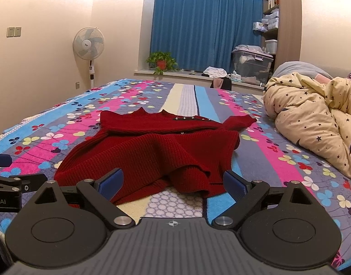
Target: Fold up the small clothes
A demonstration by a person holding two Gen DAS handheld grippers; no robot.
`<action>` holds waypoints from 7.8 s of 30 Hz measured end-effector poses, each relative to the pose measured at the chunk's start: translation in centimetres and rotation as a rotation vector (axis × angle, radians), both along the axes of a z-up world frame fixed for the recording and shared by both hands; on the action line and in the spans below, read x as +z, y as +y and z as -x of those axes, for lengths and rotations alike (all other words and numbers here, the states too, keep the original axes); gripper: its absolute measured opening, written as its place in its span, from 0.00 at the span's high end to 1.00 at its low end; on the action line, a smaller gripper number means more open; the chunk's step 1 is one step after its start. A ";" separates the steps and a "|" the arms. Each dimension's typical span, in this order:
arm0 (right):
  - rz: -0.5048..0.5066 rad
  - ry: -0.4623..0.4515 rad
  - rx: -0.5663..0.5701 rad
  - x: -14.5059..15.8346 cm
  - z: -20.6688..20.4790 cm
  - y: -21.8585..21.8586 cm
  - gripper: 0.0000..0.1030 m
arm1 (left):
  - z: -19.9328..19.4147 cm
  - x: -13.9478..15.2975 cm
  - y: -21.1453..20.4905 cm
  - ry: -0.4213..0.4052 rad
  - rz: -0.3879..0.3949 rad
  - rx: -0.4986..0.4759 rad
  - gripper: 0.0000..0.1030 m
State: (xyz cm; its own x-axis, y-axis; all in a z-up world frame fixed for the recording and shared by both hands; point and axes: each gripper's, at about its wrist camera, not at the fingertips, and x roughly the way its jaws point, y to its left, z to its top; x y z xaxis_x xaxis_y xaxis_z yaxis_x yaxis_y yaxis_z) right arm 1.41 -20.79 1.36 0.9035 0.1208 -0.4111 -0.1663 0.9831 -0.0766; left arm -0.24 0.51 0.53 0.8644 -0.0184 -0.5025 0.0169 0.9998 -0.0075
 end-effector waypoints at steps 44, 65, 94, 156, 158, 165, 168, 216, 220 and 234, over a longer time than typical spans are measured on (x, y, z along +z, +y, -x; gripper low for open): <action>0.005 0.000 0.002 -0.1 0.1 0.1 0.09 | 0.1 0.1 0.0 0.004 0.000 0.001 0.09; 0.041 0.170 -0.136 -0.2 -13.5 -7.2 0.49 | -12.4 2.2 12.6 0.077 -0.095 -0.073 0.49; -0.063 0.426 -0.105 -7.3 -24.9 -10.9 0.89 | -21.0 -6.7 12.5 0.509 0.204 -0.073 0.88; -0.333 0.593 -0.164 -6.7 -15.5 -20.5 0.44 | -13.1 -2.3 22.4 0.505 0.443 -0.008 0.59; -0.252 0.660 -0.156 -8.2 -15.9 -19.3 0.44 | -14.1 -4.1 22.5 0.596 0.432 0.027 0.59; -0.100 0.674 -0.055 -9.3 -14.5 -16.8 0.66 | -14.5 -7.2 19.0 0.728 0.248 -0.030 0.48; -0.051 0.633 -0.013 -8.6 -13.6 -16.2 0.86 | -13.9 -7.4 17.5 0.701 0.149 -0.085 0.59; -0.119 0.390 -0.152 -0.6 -22.7 -11.0 0.43 | -15.2 -2.6 13.8 0.208 -0.181 -0.065 0.46; -0.186 0.380 -0.127 -1.1 -26.8 -9.2 0.40 | -17.0 -1.9 12.1 0.185 -0.239 -0.029 0.46; -0.159 0.514 -0.181 -2.3 -31.7 -12.4 0.39 | -34.9 -1.6 -1.4 0.159 -0.196 0.104 0.46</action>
State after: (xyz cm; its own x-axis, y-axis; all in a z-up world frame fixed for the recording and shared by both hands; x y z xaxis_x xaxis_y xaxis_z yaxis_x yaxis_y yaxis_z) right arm 33.08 -33.20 -0.93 0.6044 0.0790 -0.7928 0.0291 0.9922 0.1210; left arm 34.64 -0.93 -1.10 0.7663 0.1769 -0.6176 -0.0715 0.9788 0.1917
